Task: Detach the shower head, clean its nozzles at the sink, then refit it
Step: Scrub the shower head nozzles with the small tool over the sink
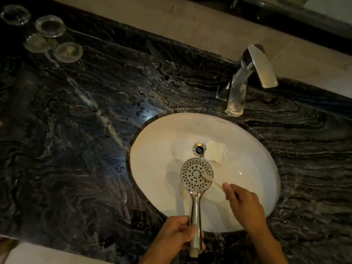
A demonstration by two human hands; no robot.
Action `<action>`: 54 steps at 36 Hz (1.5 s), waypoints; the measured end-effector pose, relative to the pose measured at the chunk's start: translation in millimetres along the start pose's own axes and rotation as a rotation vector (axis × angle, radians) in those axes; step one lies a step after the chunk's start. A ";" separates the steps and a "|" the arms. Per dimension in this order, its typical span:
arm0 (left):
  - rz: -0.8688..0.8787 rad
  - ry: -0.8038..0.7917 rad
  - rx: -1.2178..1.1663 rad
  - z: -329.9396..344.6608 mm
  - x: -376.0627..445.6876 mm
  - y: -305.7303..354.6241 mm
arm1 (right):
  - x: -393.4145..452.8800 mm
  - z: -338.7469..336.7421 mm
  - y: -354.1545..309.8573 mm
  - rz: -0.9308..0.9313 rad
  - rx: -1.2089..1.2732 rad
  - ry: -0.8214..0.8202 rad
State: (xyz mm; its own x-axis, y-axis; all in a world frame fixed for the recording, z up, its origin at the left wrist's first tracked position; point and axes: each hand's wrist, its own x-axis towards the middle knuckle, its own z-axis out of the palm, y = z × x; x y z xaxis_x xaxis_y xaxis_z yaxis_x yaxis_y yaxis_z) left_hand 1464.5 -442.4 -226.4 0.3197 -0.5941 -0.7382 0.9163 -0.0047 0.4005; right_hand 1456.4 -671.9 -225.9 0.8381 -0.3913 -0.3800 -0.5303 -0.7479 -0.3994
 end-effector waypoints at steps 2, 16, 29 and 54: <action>-0.005 0.014 0.013 -0.2 -0.2 0.1 | 6.4 -0.4 0.2 -0.005 0.028 0.061; -0.029 0.028 0.004 1.2 0.6 0.8 | -29.6 32.1 9.7 0.033 0.230 -0.018; -0.024 0.020 -0.014 1.8 0.0 0.2 | -0.3 -8.3 17.7 0.007 0.090 0.055; 0.005 0.028 0.038 3.7 -2.3 1.9 | 4.7 -14.2 -2.2 -0.053 -0.059 0.083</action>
State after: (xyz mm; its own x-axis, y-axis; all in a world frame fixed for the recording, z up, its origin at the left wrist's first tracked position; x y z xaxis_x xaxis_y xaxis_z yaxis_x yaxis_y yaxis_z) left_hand 1464.6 -444.0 -221.9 0.3313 -0.5713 -0.7509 0.9049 -0.0331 0.4244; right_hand 1463.3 -679.7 -214.9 0.8740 -0.3916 -0.2878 -0.4783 -0.7982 -0.3662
